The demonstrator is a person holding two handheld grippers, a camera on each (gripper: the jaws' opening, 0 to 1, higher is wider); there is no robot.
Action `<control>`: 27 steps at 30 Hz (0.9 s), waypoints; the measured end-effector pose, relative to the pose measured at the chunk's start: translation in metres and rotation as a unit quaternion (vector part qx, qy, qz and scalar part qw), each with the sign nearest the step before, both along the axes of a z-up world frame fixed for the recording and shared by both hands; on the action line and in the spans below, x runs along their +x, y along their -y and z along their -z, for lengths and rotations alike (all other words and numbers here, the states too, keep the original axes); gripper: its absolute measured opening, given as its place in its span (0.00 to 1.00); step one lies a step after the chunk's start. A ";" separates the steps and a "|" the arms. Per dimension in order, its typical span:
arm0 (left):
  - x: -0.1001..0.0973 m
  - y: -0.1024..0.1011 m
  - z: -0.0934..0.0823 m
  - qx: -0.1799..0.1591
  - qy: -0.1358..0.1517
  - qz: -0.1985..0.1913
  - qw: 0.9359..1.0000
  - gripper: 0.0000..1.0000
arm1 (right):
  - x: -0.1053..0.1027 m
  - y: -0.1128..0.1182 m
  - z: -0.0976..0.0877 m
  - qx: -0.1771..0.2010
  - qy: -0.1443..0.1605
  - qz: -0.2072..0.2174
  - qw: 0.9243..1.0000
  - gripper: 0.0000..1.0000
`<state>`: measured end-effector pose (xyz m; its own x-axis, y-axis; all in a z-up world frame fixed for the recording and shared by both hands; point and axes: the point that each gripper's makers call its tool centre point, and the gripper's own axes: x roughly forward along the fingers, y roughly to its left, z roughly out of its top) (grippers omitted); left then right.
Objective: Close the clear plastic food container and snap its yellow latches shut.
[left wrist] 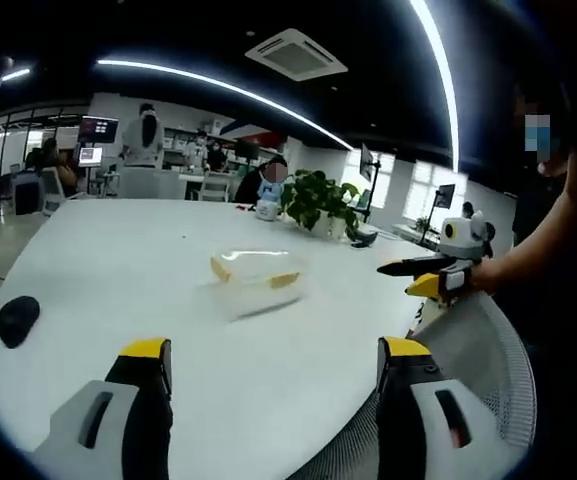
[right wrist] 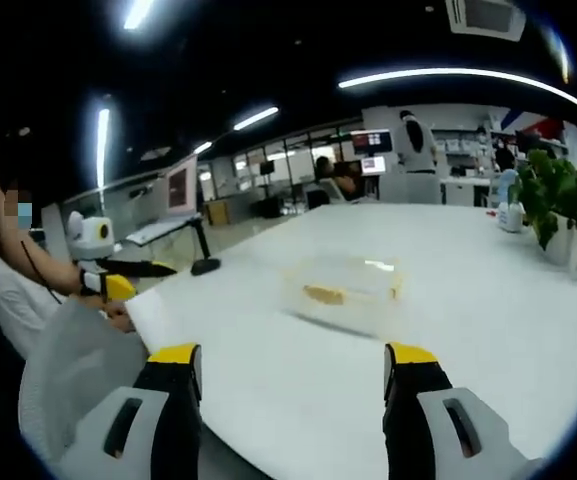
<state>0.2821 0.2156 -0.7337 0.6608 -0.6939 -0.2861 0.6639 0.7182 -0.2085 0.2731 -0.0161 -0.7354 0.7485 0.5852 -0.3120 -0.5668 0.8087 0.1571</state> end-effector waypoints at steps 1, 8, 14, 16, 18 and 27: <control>0.001 0.000 -0.001 0.000 0.001 0.000 1.000 0.85 | 0.000 0.000 0.000 0.001 0.000 0.000 1.000 0.74; 0.002 0.003 -0.009 -0.012 0.017 -0.003 1.000 0.85 | 0.001 -0.006 -0.014 0.012 0.032 -0.005 0.999 0.74; -0.001 0.008 -0.008 -0.013 0.017 -0.001 1.000 0.84 | -0.001 -0.008 -0.009 0.002 0.026 -0.012 1.000 0.75; 0.000 0.010 -0.009 -0.016 0.018 -0.001 1.000 0.84 | -0.001 -0.007 -0.009 0.007 0.025 -0.010 1.000 0.75; -0.001 0.011 -0.008 -0.017 0.016 0.001 1.000 0.84 | 0.000 -0.006 -0.008 0.008 0.023 -0.008 1.000 0.75; -0.004 0.011 -0.007 -0.017 0.016 0.004 1.000 0.82 | -0.001 -0.008 -0.005 0.008 0.018 -0.010 1.000 0.75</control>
<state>0.2786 0.2042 -0.7265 0.6637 -0.7080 -0.2414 0.6763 0.7059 -0.2107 0.2719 -0.0078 -0.7307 0.7470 0.6052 -0.2752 -0.5889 0.7944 0.1485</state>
